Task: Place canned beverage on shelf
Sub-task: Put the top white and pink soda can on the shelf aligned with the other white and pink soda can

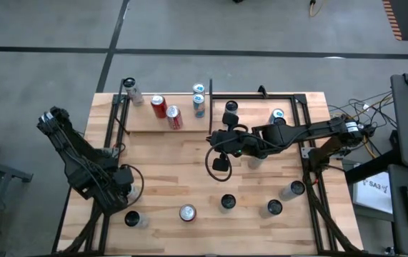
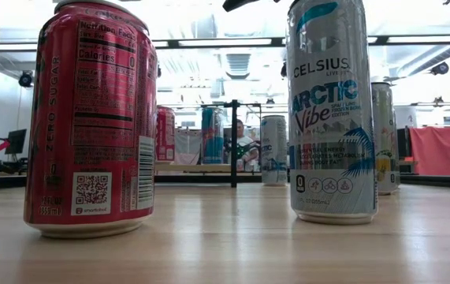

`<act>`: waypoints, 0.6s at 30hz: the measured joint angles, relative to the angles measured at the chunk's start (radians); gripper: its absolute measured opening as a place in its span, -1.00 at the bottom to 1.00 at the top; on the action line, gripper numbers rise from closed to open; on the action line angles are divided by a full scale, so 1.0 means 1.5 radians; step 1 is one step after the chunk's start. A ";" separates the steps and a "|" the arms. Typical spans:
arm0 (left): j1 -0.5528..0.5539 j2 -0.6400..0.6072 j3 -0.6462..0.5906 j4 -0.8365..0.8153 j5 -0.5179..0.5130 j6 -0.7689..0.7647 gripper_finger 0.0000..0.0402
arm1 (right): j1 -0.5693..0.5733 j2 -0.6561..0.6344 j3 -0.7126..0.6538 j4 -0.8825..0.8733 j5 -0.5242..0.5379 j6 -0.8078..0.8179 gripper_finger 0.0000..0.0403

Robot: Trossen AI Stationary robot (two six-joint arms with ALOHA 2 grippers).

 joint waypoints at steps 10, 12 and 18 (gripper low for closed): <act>0.000 0.003 -0.001 -0.005 -0.016 0.011 0.96 | 0.000 0.000 0.000 0.000 0.000 0.001 -0.95; -0.001 0.007 -0.003 -0.005 -0.037 0.015 0.96 | 0.000 0.000 0.000 0.000 0.000 0.001 -0.95; -0.002 0.016 -0.004 -0.002 -0.038 0.050 0.96 | 0.000 0.000 0.000 0.000 0.000 0.000 -0.95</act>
